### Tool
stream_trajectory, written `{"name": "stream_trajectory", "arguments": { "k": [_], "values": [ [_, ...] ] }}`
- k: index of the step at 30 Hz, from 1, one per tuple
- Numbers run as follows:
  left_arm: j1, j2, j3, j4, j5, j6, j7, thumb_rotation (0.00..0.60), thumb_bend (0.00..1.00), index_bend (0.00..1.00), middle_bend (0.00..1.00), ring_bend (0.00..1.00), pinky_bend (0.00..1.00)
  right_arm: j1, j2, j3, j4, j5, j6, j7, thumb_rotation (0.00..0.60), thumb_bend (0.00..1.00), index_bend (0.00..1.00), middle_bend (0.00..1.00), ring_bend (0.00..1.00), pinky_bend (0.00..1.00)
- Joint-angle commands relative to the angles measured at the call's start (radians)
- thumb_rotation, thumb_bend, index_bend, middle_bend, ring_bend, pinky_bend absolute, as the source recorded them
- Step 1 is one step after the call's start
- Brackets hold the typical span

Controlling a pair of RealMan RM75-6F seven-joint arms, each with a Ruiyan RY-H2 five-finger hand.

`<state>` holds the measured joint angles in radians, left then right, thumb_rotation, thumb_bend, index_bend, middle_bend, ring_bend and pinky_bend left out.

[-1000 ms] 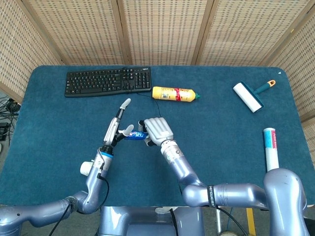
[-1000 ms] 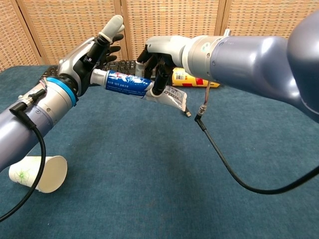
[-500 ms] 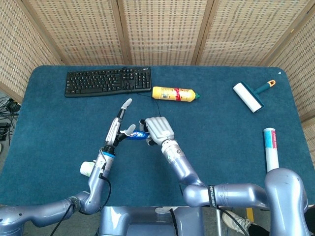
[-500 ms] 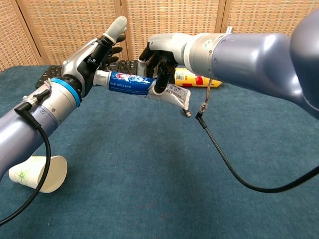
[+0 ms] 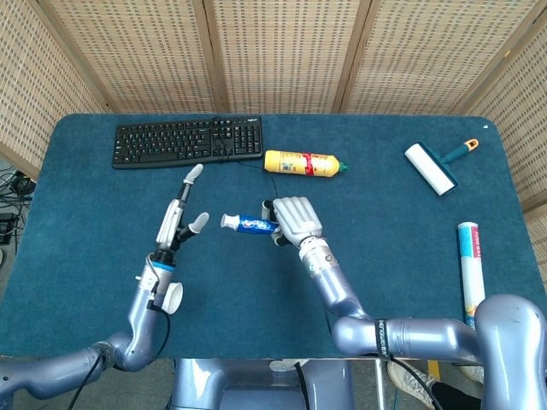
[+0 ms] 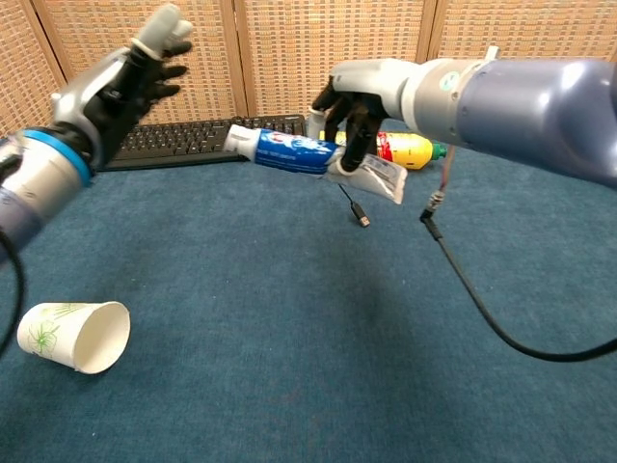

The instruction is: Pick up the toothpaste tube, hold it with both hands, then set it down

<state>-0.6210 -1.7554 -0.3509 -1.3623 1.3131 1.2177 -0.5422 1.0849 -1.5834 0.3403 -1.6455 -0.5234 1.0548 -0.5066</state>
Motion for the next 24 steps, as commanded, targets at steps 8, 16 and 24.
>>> {"name": "stream_trajectory", "arguments": {
  "k": [8, 16, 24],
  "values": [
    [0.105, 0.210, 0.079, -0.026, 0.063, 0.042, 0.018, 0.121, 0.00, 0.00, 0.00, 0.00, 0.00, -0.049, -0.010, -0.058, 0.034, 0.007, 0.005, 0.009, 0.600, 0.46, 0.46, 0.44, 0.40, 0.53],
    [0.183, 0.395, 0.139, -0.121, 0.048, 0.048, 0.192, 0.232, 0.00, 0.00, 0.00, 0.00, 0.00, -0.111, 0.031, -0.077, -0.010, -0.006, -0.029, 0.071, 0.600, 0.00, 0.00, 0.00, 0.00, 0.00],
    [0.281, 0.555, 0.206, -0.239, 0.073, 0.115, 0.290, 0.315, 0.00, 0.00, 0.00, 0.00, 0.00, -0.277, 0.182, -0.164, -0.135, -0.330, 0.068, 0.214, 0.600, 0.00, 0.00, 0.00, 0.00, 0.00]
  ]
}}
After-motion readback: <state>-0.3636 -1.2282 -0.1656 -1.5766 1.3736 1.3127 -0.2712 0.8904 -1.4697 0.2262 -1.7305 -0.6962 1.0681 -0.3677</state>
